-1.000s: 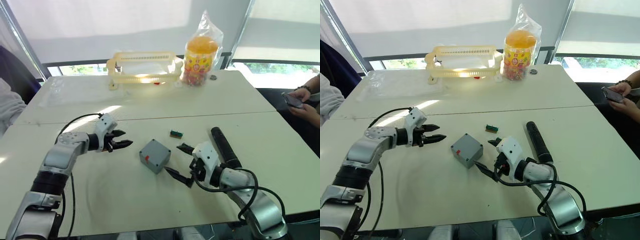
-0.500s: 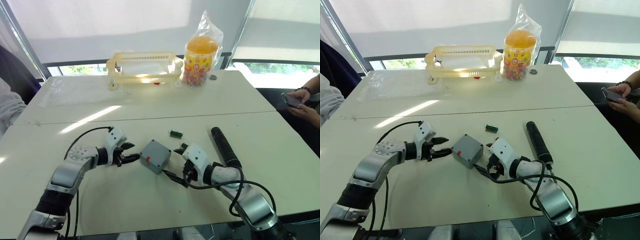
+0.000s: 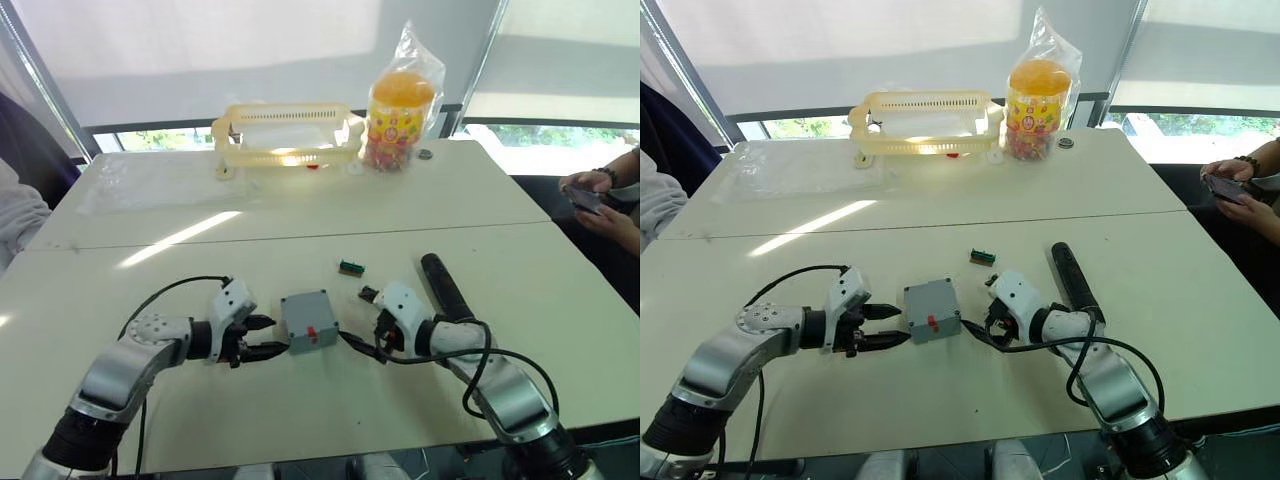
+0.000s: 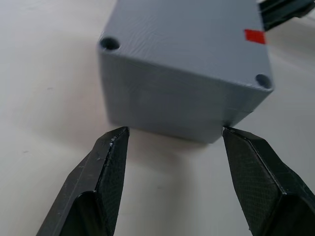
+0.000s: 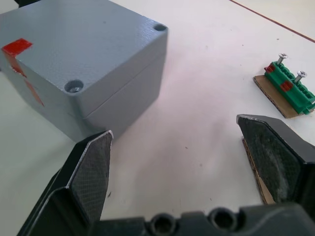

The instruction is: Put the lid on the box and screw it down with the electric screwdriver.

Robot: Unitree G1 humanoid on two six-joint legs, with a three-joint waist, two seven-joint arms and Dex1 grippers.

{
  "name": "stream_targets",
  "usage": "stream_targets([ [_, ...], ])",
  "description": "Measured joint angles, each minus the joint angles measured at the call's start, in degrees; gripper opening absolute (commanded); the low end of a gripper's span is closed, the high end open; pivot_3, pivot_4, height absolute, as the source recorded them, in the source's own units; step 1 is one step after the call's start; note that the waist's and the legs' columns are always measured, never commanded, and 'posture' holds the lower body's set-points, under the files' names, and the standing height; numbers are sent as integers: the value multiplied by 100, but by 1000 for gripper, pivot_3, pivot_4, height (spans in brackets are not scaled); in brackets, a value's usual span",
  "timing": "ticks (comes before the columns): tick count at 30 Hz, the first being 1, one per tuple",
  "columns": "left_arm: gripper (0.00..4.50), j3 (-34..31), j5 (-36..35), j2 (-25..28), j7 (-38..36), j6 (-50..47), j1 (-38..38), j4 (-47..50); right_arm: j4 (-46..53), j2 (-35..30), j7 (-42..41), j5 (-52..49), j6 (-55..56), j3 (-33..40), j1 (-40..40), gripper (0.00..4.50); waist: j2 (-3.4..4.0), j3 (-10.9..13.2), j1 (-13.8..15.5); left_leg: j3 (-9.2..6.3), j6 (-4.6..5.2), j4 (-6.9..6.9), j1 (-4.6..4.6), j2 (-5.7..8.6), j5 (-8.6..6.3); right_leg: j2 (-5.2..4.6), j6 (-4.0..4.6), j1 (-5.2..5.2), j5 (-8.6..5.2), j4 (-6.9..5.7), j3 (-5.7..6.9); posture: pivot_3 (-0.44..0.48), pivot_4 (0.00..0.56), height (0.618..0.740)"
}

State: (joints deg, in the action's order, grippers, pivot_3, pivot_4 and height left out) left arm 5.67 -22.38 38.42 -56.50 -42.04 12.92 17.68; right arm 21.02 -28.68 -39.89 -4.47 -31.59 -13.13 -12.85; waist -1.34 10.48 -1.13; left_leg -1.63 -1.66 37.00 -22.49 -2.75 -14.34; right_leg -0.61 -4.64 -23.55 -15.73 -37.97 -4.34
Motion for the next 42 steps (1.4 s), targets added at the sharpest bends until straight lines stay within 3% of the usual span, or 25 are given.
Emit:
stream_targets([
  [18, 3074, -188, 252, -129, 533, 320, 263, -537, 261, 47, -485, -597, -308, -128, 157, 4431, 2, 2, 17, 1, 0, 0, -2, 0, 0, -1, 1, 0, -1, 5, 0, 0, 150, 740],
  [42, 3074, -181, 69, -37, 343, 111, 35, -226, -22, -160, -438, -477, -14, 12, 82, 4431, 4, 4, 6, 3, -1, -2, -3, 0, 0, -2, 3, -2, -2, 11, -3, 0, 150, 740],
])
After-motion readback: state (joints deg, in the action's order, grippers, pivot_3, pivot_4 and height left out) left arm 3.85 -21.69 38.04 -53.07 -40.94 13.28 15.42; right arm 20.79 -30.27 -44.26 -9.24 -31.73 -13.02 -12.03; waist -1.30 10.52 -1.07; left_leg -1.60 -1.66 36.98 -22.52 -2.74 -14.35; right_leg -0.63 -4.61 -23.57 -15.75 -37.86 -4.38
